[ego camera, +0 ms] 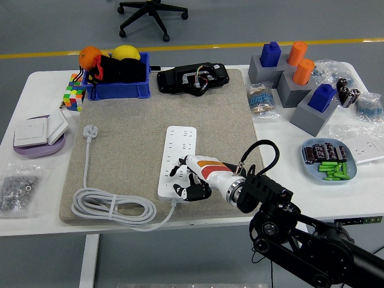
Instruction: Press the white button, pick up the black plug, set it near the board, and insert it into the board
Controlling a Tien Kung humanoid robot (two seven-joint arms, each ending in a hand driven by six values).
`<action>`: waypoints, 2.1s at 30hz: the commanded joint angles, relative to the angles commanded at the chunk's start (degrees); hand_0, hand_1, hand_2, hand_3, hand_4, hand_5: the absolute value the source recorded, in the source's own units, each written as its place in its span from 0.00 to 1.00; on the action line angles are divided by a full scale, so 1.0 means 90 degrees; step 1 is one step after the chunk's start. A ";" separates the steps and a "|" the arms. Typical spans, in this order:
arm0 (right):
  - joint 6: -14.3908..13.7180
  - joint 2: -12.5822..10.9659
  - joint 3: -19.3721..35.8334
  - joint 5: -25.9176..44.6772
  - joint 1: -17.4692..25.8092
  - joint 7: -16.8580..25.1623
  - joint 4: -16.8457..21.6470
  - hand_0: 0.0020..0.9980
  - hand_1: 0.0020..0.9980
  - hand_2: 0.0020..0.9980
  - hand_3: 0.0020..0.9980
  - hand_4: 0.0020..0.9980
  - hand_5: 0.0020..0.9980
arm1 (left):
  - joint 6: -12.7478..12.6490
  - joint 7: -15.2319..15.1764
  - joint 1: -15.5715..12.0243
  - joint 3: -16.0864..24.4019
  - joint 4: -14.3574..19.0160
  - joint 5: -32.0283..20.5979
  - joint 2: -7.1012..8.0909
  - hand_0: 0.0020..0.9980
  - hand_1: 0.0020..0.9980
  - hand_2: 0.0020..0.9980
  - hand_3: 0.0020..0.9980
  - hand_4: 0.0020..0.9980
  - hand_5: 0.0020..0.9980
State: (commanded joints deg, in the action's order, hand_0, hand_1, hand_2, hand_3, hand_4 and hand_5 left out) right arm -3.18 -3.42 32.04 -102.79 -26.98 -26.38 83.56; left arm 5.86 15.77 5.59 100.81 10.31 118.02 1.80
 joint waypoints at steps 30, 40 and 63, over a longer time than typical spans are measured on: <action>-0.0060 0.0009 -0.0191 0.0101 0.0001 0.0161 -0.0331 0.00 0.00 0.15 0.62 0.60 0.21 | 0.0003 0.0010 -0.0041 0.0045 0.0000 0.0044 -0.0013 0.63 0.63 0.63 0.69 0.53 0.37; -0.0050 -0.0028 -0.0322 0.0141 -0.0023 0.0209 -0.0526 0.00 0.00 0.15 0.62 0.60 0.21 | 0.0005 0.0005 -0.0006 -0.0003 0.0000 -0.0006 -0.0033 0.63 0.63 0.63 0.69 0.53 0.37; -0.0181 -0.0263 0.1016 -0.0505 0.0259 0.1186 0.0469 0.09 0.09 0.18 0.63 0.60 0.19 | -0.0003 -0.0002 -0.0005 0.0018 0.0000 0.0001 -0.0034 0.63 0.63 0.63 0.68 0.53 0.37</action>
State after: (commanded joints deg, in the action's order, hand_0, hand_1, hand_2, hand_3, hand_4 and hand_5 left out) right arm -4.81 -5.78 41.18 -107.34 -24.64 -15.71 87.78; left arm 5.83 15.75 5.55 100.98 10.31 118.03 1.49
